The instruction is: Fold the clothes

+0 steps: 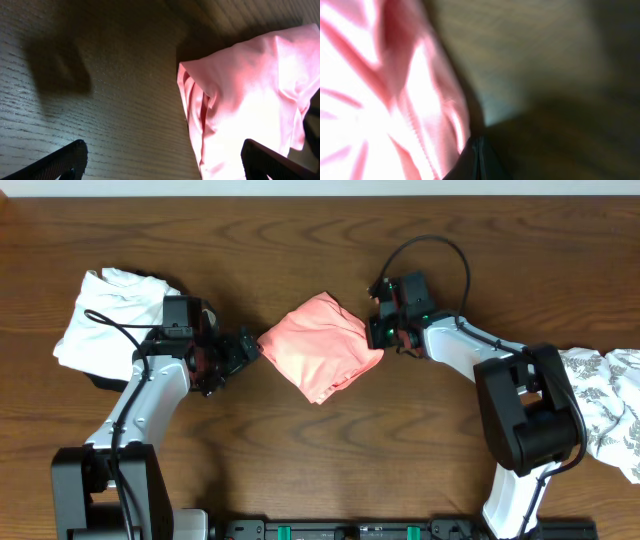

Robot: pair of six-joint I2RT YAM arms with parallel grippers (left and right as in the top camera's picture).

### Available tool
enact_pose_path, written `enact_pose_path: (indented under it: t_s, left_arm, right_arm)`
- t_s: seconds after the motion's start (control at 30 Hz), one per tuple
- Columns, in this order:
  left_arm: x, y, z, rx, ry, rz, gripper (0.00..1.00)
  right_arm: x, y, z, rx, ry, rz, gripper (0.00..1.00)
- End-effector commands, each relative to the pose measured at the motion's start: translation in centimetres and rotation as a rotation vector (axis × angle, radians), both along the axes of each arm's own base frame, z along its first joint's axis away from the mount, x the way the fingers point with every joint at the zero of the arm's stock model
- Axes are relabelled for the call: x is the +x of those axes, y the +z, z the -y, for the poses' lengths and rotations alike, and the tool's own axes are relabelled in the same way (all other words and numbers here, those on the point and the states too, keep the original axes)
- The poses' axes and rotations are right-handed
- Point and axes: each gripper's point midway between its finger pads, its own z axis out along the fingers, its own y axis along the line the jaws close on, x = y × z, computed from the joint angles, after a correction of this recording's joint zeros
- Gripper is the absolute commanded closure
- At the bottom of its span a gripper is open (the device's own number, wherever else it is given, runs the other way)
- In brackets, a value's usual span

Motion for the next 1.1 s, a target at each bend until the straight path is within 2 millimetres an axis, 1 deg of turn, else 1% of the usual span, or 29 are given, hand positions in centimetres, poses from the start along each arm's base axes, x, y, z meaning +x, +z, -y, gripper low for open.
enact_pose_path:
  t_s: [0.0,0.13,0.2,0.3,0.4,0.53,0.63,0.7,0.8,0.97,1.07]
  left_arm:
    - [0.1,0.3,0.0,-0.004,0.002,0.011,0.02]
    - [0.1,0.3,0.0,-0.004,0.002,0.010,0.02]
    - [0.1,0.3,0.0,-0.004,0.002,0.009,0.02]
    - [0.1,0.3,0.0,-0.004,0.002,0.010,0.02]
    - [0.3,0.3,-0.2,0.004,0.005,0.016,0.02]
    - [1.0,0.4,-0.2,0.007,0.003,0.047,0.02]
    - [1.7,0.4,-0.2,0.027,-0.043,0.091,0.02]
    - [2.0,0.2,-0.2,0.027,-0.044,0.095,0.02]
    - [2.0,-0.7,-0.2,0.023,-0.045,0.075,0.02]
    - [1.6,-2.6,-0.1,0.018,-0.047,0.019,0.02]
    - [1.6,-3.6,0.8,-0.039,-0.066,-0.001,0.02]
  right_arm:
    - [-4.5,-1.6,-2.4,0.073,0.069,-0.173,0.99]
    - [-6.6,-1.5,-4.2,0.108,0.113,-0.241,0.99]
    - [-7.4,-1.6,-4.9,0.112,0.126,-0.260,0.99]
    - [-7.8,-1.6,-5.3,0.104,0.136,-0.264,0.99]
    - [-7.5,-1.9,-4.9,0.079,0.121,-0.251,0.98]
    - [-6.7,-1.8,-3.9,0.079,0.091,-0.244,0.99]
    - [-5.9,-1.8,-2.8,0.085,0.061,-0.244,0.99]
    - [-5.7,-1.7,-2.5,0.099,0.053,-0.249,0.99]
    - [-5.4,-1.6,-2.1,0.109,0.041,-0.250,0.99]
    - [-5.5,-1.6,-2.2,0.112,0.044,-0.252,0.99]
    - [-5.5,-1.6,-2.3,0.111,0.046,-0.251,0.99]
